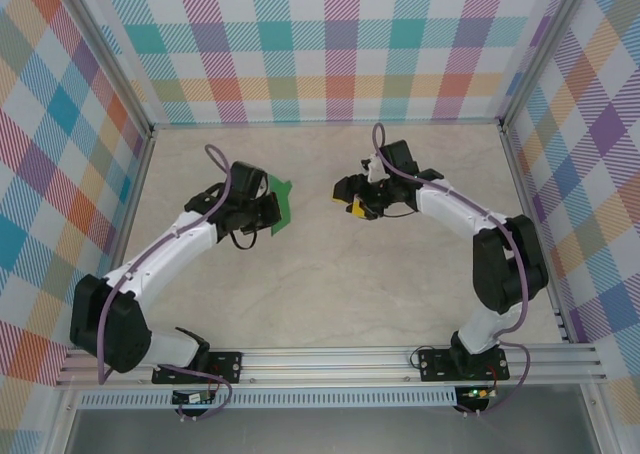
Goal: Fold a paper plane with a square sheet of paper (pick it up from the middle)
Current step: Turn over the paper at the center of the table, then move the paper to the center of the table.
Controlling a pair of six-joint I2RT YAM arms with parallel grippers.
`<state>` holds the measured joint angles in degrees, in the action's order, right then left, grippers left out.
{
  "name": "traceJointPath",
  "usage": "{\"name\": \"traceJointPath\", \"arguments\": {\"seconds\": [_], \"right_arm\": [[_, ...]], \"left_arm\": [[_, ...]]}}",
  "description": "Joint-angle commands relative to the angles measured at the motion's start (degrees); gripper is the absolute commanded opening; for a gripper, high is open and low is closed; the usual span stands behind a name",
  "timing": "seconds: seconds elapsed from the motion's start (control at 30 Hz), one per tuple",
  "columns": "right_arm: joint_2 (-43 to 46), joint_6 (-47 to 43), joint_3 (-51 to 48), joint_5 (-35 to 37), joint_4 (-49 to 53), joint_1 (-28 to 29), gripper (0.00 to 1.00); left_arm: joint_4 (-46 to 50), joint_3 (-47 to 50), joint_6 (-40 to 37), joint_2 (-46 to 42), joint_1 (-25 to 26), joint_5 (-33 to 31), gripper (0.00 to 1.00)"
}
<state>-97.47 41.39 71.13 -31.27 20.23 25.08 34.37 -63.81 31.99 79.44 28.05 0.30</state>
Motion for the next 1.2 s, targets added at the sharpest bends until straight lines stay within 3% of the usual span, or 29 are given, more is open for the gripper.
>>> {"name": "traceJointPath", "arguments": {"seconds": [0.0,0.17,0.3,0.43,0.53,0.63,0.83,0.9,0.93,1.17], "right_arm": [[2.6,-3.8,-1.2,9.6,6.4,0.1,0.70],[3.9,-1.6,-4.2,15.3,6.9,0.1,0.74],[4.7,-1.2,-4.9,19.3,8.7,0.1,0.75],[5.9,-0.7,-6.3,21.6,9.1,0.1,0.75],[6.1,-0.3,-7.1,22.3,9.1,0.1,0.74],[5.1,-0.9,-6.5,21.2,9.1,0.1,0.72],[3.1,-2.1,-4.6,20.6,7.2,3.1,0.69],[2.8,-2.1,-4.1,21.2,6.0,4.8,0.68],[2.7,-2.1,-3.8,21.0,5.1,5.7,0.68],[-3.8,-5.1,2.5,20.9,3.0,15.4,0.59]], "left_arm": [[16.7,-5.1,-6.1,5.5,4.8,-22.2,0.04],[28.0,-14.5,-2.8,18.0,10.9,-44.7,0.04],[29.6,-18.8,-1.6,26.8,14.0,-47.2,0.06],[24.0,-20.4,-2.4,30.7,16.1,-39.0,0.17],[17.0,-19.1,-2.6,29.2,16.1,-29.2,0.37],[13.5,-18.4,-2.0,26.2,15.7,-23.6,0.54],[6.4,-12.6,-1.5,16.7,11.6,-12.2,0.75],[3.9,-9.6,-0.6,13.0,9.3,-8.6,0.93],[2.6,-8.0,-0.2,11.3,8.2,-7.5,0.98],[-0.6,2.9,5.1,1.8,-1.2,-6.6,1.00]]}}
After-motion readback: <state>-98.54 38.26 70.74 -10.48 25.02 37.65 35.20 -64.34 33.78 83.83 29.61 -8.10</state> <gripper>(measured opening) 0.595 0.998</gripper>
